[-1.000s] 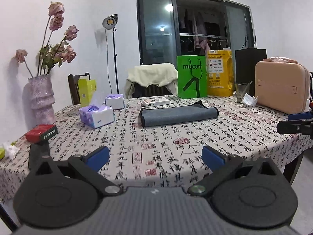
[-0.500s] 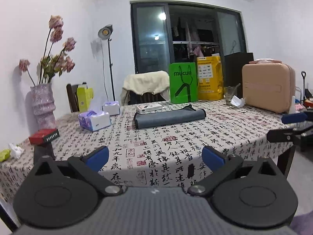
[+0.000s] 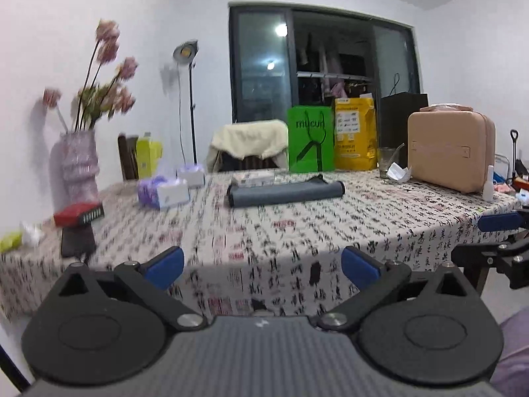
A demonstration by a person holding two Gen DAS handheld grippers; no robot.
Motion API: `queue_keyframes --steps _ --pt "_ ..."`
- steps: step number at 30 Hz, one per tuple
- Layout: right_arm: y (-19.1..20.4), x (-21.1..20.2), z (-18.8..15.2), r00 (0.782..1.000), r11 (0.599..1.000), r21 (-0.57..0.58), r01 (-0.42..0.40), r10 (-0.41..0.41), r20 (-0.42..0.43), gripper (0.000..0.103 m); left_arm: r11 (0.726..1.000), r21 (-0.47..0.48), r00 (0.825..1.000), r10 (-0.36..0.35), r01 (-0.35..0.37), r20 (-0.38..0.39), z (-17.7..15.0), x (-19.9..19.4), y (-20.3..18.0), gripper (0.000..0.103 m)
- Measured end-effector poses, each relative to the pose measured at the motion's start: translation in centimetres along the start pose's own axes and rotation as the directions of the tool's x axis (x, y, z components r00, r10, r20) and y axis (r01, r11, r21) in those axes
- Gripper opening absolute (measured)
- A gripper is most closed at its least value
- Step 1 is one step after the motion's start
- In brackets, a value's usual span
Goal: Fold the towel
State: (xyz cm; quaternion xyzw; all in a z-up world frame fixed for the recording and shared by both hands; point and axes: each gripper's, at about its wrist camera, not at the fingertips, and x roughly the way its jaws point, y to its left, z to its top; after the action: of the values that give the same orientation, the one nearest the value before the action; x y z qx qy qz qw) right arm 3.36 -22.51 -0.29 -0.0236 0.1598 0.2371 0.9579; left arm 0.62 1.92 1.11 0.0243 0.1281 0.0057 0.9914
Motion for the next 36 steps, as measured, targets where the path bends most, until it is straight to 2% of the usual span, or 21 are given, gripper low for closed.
queue_keyframes --steps 8,27,28,30,36 --pt "1.6 -1.8 -0.3 1.000 0.999 -0.053 0.007 -0.006 0.005 0.095 1.000 -0.012 1.000 -0.005 0.005 -0.031 -0.8 -0.9 0.1 0.103" --pt "1.4 -1.7 -0.9 1.000 1.000 -0.010 0.004 -0.004 -0.015 0.095 0.999 0.012 0.998 -0.031 0.032 -0.048 -1.1 -1.1 -0.8 0.103" --pt "1.3 -1.7 -0.9 1.000 1.000 -0.008 0.006 -0.006 -0.015 0.096 0.999 0.014 0.998 -0.031 0.032 -0.048 -1.1 -1.1 -0.8 0.103" --pt "1.2 -1.6 -0.9 1.000 1.000 -0.004 0.013 -0.013 -0.018 0.103 0.999 0.015 0.998 -0.030 0.030 -0.046 -1.1 -1.1 -0.9 0.103" --pt "1.1 -1.6 -1.0 1.000 1.000 0.007 0.014 -0.014 -0.016 0.103 0.999 0.025 0.999 -0.028 0.029 -0.039 -1.0 -1.1 -1.0 0.103"
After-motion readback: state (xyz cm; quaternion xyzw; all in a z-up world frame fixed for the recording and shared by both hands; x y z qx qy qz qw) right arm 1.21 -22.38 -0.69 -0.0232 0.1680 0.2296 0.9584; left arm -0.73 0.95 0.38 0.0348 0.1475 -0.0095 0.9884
